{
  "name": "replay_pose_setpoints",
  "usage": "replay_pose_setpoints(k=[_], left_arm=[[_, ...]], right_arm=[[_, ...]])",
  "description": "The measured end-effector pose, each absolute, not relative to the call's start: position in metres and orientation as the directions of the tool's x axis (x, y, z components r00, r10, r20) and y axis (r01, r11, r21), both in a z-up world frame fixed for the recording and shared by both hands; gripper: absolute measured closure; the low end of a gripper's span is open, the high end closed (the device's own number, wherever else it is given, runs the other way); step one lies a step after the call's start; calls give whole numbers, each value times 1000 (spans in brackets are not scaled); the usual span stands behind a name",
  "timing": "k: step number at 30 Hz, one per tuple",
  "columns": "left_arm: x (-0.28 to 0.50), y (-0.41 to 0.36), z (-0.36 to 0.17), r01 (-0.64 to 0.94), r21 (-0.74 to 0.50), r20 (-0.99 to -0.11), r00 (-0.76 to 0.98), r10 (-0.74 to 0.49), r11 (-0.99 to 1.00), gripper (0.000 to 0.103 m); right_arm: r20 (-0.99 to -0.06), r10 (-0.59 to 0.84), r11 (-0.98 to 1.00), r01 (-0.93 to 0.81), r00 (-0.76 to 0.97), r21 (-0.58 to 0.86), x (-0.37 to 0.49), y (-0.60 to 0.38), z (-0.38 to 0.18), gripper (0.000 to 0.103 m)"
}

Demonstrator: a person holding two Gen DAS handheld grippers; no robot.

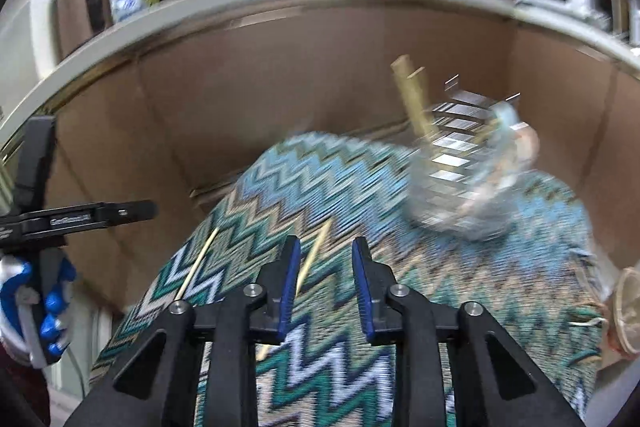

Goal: Organize utensils
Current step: 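Grasp a bamboo chopstick with the right gripper while the left gripper grasps another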

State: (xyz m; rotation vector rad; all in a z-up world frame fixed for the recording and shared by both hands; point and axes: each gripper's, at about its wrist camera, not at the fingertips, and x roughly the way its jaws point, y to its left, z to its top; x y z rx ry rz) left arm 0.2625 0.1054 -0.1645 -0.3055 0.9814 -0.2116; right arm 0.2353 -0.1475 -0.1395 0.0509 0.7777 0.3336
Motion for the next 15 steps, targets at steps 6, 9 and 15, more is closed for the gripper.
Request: replay_pose_setpoints(k=[6, 9, 15], left_arm=[[298, 101, -202, 40, -344, -863, 381, -333, 938, 57], [310, 101, -215, 36, -336, -883, 337, -328, 941, 61], [328, 99, -234, 39, -323, -908, 269, -322, 945, 74]], right_arm=[[-787, 353, 924, -319, 506, 210, 287, -123, -175, 78], [-821, 364, 918, -321, 441, 235, 310, -115, -190, 78], [-867, 351, 919, -308, 352, 247, 343, -106, -218, 81]])
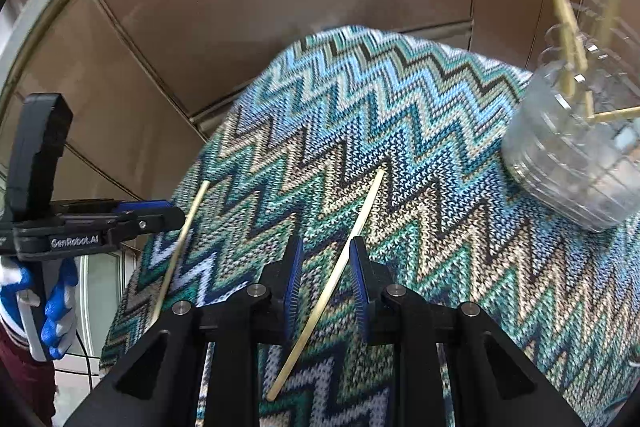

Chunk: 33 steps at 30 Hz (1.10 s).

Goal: Organize utensils
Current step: 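Grasp a bamboo chopstick with the right gripper while the left gripper grasps another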

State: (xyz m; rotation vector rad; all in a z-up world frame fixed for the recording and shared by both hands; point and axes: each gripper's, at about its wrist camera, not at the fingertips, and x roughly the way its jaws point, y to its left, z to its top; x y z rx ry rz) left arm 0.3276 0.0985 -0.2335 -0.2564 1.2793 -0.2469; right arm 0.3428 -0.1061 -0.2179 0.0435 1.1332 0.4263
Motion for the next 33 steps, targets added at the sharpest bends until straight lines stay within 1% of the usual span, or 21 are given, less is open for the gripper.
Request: replay_pose_setpoints(k=[2, 8, 11, 13, 16, 23, 27, 33], left_arm=[[333, 96, -238, 45, -318, -915, 246, -319, 947, 79], [345, 95, -250, 46, -317, -928, 192, -320, 947, 86], [348, 94, -252, 54, -305, -932, 185, -310, 951, 89], [349, 93, -253, 54, -294, -936, 184, -298, 954, 92], [350, 90, -253, 63, -269, -944, 183, -276, 961, 96], [352, 83, -252, 84, -216, -958, 173, -228, 973, 97], [352, 81, -251, 73, -207, -961, 174, -216, 976, 97], [348, 84, -249, 51, -214, -954, 202, -220, 976, 98]], right_arm=[[-877, 352, 919, -297, 328, 258, 354, -106, -224, 81], [-901, 326, 933, -253, 286, 258, 381, -106, -238, 85], [-916, 305, 939, -241, 262, 244, 392, -104, -246, 87], [-924, 287, 943, -243, 253, 226, 397, -102, -251, 91], [-934, 262, 947, -252, 244, 200, 401, -98, -256, 93], [-945, 226, 950, -269, 238, 159, 405, -89, -260, 93], [-939, 246, 948, -261, 242, 181, 402, -90, -257, 97], [-919, 274, 940, -279, 284, 194, 378, -95, -233, 98]])
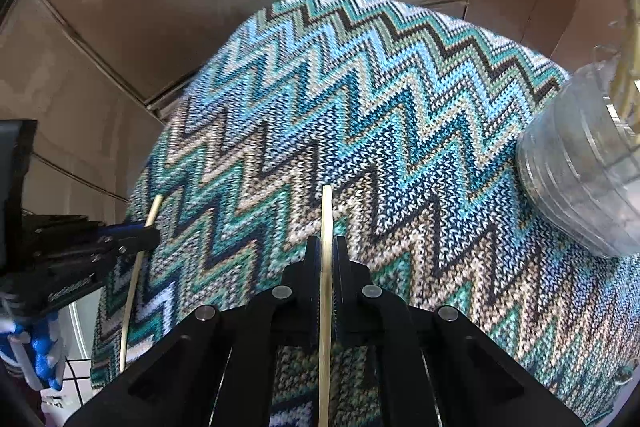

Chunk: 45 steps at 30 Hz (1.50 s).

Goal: Organize utensils
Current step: 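Grasp a bamboo chopstick with the right gripper while the left gripper grasps another, then carry both chopsticks over the wire utensil holder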

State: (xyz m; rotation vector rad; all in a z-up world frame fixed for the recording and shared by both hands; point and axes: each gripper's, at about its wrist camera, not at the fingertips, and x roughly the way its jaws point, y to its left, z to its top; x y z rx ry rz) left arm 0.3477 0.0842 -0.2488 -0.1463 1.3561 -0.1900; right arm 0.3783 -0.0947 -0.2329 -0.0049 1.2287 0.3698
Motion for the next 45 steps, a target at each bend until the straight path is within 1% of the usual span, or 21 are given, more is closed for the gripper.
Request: replay_pose_setpoints(k=[4, 11, 21, 28, 32, 35, 45], left_arm=[[339, 91, -240, 42, -236, -940, 244, -239, 971, 98], [315, 97, -209, 58, -269, -899, 343, -273, 961, 98], [265, 94, -151, 102, -322, -784, 529, -326, 941, 98], [237, 69, -122, 148, -311, -719, 610, -334, 939, 98], [225, 50, -111, 178, -313, -693, 629, -352, 933, 98], [220, 35, -105, 201, -309, -678, 639, -364, 930, 98], [220, -29, -85, 287, -271, -622, 677, -394, 919, 98]], right_arm=[[-893, 305, 929, -307, 330, 204, 357, -96, -209, 98], [-834, 374, 905, -355, 405, 234, 311, -99, -172, 97], [-696, 470, 871, -412, 542, 268, 241, -114, -129, 97], [-626, 450, 889, -385, 637, 248, 203, -152, -113, 97], [-582, 440, 897, -359, 684, 256, 187, -176, -107, 97], [-552, 407, 913, -328, 728, 241, 175, -196, -102, 97], [-459, 328, 941, -243, 825, 235, 167, -251, -92, 97]])
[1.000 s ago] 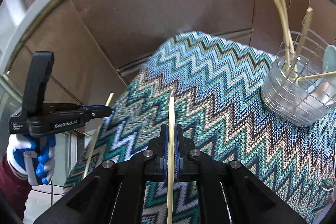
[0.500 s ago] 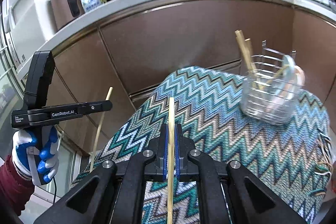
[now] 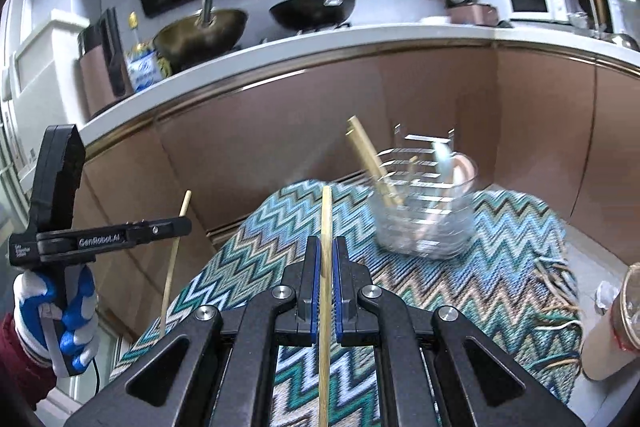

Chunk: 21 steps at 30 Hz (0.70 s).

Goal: Organize utensils
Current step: 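Carry both chopsticks over the wire utensil holder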

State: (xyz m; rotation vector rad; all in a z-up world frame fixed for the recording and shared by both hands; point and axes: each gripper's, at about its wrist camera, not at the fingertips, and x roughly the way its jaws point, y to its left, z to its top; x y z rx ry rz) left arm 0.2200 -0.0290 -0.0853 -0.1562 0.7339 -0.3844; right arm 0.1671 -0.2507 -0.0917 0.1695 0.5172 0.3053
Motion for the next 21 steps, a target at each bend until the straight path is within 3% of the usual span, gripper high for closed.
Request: replay_pose_setpoints(k=[8, 15, 21], left_arm=[[241, -83, -42, 371, -250, -494, 746, -447, 895, 98], [279, -116, 6, 408, -279, -313, 817, -484, 869, 98], [313, -127, 22, 369, -300, -151, 892, -426, 880, 98]], right_arm=[[-342, 306, 944, -237, 889, 229, 197, -274, -63, 97], [-184, 319, 929, -268, 930, 255, 240, -295, -21, 97], [-56, 315, 922, -292, 947, 256, 279, -304, 1, 97]])
